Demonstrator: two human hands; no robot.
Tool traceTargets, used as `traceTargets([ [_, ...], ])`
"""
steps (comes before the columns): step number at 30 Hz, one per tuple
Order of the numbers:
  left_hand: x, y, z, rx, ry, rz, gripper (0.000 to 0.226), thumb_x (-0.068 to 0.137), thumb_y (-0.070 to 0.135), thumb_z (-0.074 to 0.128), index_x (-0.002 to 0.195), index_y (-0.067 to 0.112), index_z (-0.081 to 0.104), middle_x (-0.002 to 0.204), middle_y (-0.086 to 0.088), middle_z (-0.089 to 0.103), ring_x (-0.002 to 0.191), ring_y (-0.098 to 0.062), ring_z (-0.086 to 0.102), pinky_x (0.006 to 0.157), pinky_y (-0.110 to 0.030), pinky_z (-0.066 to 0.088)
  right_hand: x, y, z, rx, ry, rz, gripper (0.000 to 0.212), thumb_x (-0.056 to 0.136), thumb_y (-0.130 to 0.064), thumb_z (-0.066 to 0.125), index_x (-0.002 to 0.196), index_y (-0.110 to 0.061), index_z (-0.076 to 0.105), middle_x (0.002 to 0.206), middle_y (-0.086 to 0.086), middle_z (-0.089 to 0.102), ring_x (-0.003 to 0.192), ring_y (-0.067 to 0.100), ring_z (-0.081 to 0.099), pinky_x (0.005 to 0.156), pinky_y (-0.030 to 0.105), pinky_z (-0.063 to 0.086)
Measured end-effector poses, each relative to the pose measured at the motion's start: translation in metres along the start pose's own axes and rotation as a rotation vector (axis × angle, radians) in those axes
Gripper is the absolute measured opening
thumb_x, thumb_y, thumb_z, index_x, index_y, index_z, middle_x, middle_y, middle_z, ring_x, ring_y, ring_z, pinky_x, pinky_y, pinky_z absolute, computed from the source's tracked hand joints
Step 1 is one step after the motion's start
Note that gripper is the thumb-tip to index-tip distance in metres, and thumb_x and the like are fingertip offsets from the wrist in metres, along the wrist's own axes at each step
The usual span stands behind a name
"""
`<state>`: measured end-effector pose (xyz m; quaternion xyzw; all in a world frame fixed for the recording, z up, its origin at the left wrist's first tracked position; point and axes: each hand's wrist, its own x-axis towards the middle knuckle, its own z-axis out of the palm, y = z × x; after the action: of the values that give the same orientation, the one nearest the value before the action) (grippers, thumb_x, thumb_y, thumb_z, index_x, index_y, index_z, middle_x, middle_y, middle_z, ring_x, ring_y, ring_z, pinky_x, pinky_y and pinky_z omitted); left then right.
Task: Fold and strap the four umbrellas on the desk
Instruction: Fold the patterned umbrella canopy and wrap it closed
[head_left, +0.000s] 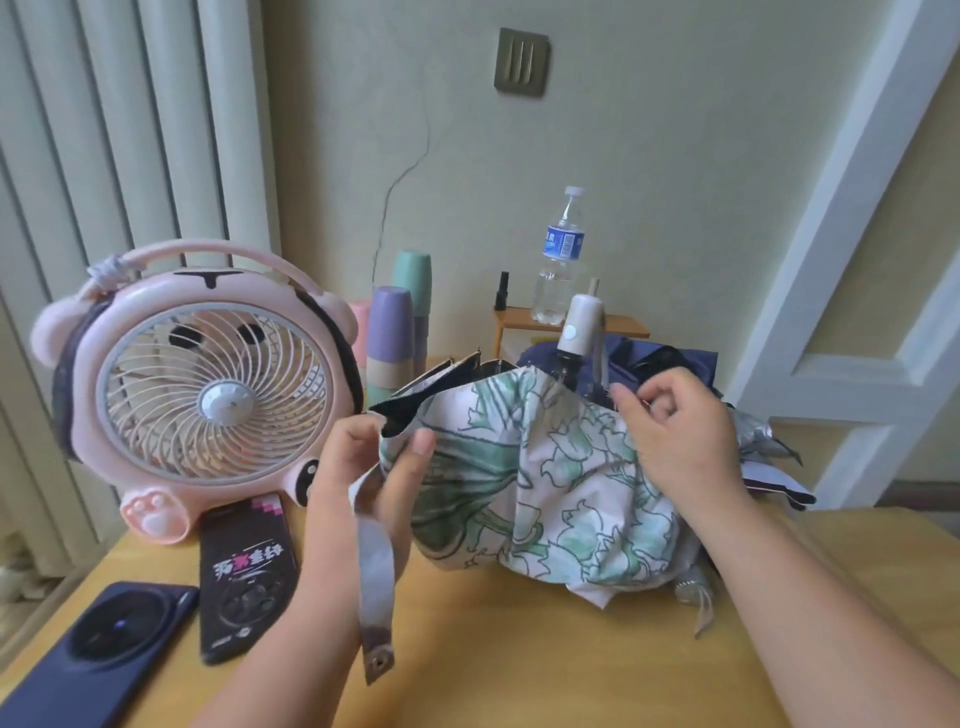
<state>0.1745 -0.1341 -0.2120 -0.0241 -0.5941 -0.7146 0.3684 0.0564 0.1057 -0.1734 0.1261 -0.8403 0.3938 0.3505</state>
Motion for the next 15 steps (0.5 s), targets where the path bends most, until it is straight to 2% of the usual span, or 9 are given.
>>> traceTargets([
  [2, -0.002, 0.013, -0.002, 0.043, -0.05, 0.094, 0.02, 0.097, 0.019, 0.055, 0.107, 0.005, 0.066, 0.101, -0.006, 0.07, 0.089, -0.001, 0.065, 0.082, -0.009, 0.046, -0.003, 0.006, -0.006, -0.067, 0.06, 0.032, 0.03, 0.093, -0.03, 0.071, 0.076, -0.012, 0.054, 0.059, 0.012, 0.052, 0.057, 0.034, 0.051, 0.057, 0.041, 0.049],
  [4, -0.004, 0.023, -0.006, 0.25, -0.071, 0.13, 0.033, 0.104, 0.027, 0.039, 0.106, 0.019, 0.071, 0.107, 0.009, 0.072, 0.097, 0.013, 0.063, 0.086, 0.0, 0.038, -0.004, 0.013, -0.01, -0.118, 0.091, 0.065, 0.032, 0.094, -0.031, 0.069, 0.074, -0.015, 0.051, 0.058, 0.008, 0.051, 0.057, 0.032, 0.052, 0.056, 0.045, 0.05],
  [5, -0.003, 0.023, -0.008, 0.313, -0.066, 0.117, 0.038, 0.105, 0.035, 0.033, 0.103, 0.027, 0.07, 0.104, 0.019, 0.072, 0.096, 0.019, 0.061, 0.085, 0.002, 0.037, -0.004, 0.016, -0.012, -0.146, 0.1, 0.072, 0.032, 0.095, -0.032, 0.069, 0.074, -0.016, 0.05, 0.057, 0.006, 0.051, 0.057, 0.03, 0.052, 0.056, 0.045, 0.051],
  [6, -0.002, 0.021, -0.011, 0.309, -0.091, 0.09, 0.044, 0.106, 0.044, 0.029, 0.103, 0.031, 0.07, 0.102, 0.024, 0.073, 0.098, 0.018, 0.062, 0.088, -0.001, 0.04, -0.003, 0.018, -0.013, -0.167, 0.104, 0.08, 0.032, 0.095, -0.032, 0.068, 0.074, -0.017, 0.049, 0.057, 0.004, 0.05, 0.058, 0.029, 0.052, 0.056, 0.044, 0.052],
  [7, -0.003, 0.019, -0.013, 0.266, -0.136, 0.054, 0.05, 0.106, 0.052, 0.026, 0.107, 0.03, 0.071, 0.104, 0.022, 0.074, 0.102, 0.01, 0.066, 0.093, -0.011, 0.046, -0.002, 0.02, -0.014, -0.179, 0.104, 0.09, 0.032, 0.095, -0.032, 0.068, 0.074, -0.017, 0.049, 0.058, 0.003, 0.051, 0.058, 0.028, 0.052, 0.057, 0.044, 0.051],
  [9, -0.003, 0.007, -0.014, 0.197, -0.207, -0.037, 0.059, 0.1, 0.06, 0.027, 0.115, 0.026, 0.072, 0.112, 0.009, 0.075, 0.103, -0.011, 0.072, 0.092, -0.027, 0.055, 0.001, 0.023, -0.016, -0.202, 0.092, 0.109, 0.03, 0.095, -0.032, 0.068, 0.076, -0.016, 0.05, 0.061, 0.003, 0.053, 0.063, 0.028, 0.053, 0.059, 0.041, 0.05],
  [12, -0.002, -0.01, -0.012, 0.228, -0.312, -0.093, 0.062, 0.102, 0.061, 0.027, 0.115, 0.022, 0.073, 0.115, -0.002, 0.073, 0.099, -0.02, 0.073, 0.09, -0.043, 0.056, 0.007, 0.023, -0.022, -0.288, 0.06, 0.154, 0.022, 0.092, -0.033, 0.069, 0.087, -0.016, 0.056, 0.082, 0.003, 0.059, 0.091, 0.033, 0.056, 0.076, 0.042, 0.049],
  [13, 0.0, -0.014, -0.009, 0.225, -0.336, -0.125, 0.057, 0.103, 0.057, 0.029, 0.112, 0.025, 0.075, 0.113, -0.002, 0.073, 0.102, -0.023, 0.072, 0.087, -0.042, 0.056, 0.008, 0.019, -0.024, -0.313, 0.078, 0.128, 0.02, 0.091, -0.031, 0.07, 0.093, -0.016, 0.058, 0.093, 0.003, 0.059, 0.101, 0.032, 0.053, 0.084, 0.044, 0.048],
  [15, 0.0, -0.017, -0.004, 0.22, -0.383, -0.208, 0.044, 0.102, 0.056, 0.037, 0.105, 0.038, 0.076, 0.11, 0.002, 0.074, 0.113, -0.019, 0.068, 0.087, -0.028, 0.055, 0.012, 0.0, -0.029, -0.308, 0.141, -0.091, 0.019, 0.088, -0.021, 0.07, 0.102, -0.012, 0.06, 0.105, 0.006, 0.058, 0.107, 0.03, 0.05, 0.092, 0.043, 0.044],
])
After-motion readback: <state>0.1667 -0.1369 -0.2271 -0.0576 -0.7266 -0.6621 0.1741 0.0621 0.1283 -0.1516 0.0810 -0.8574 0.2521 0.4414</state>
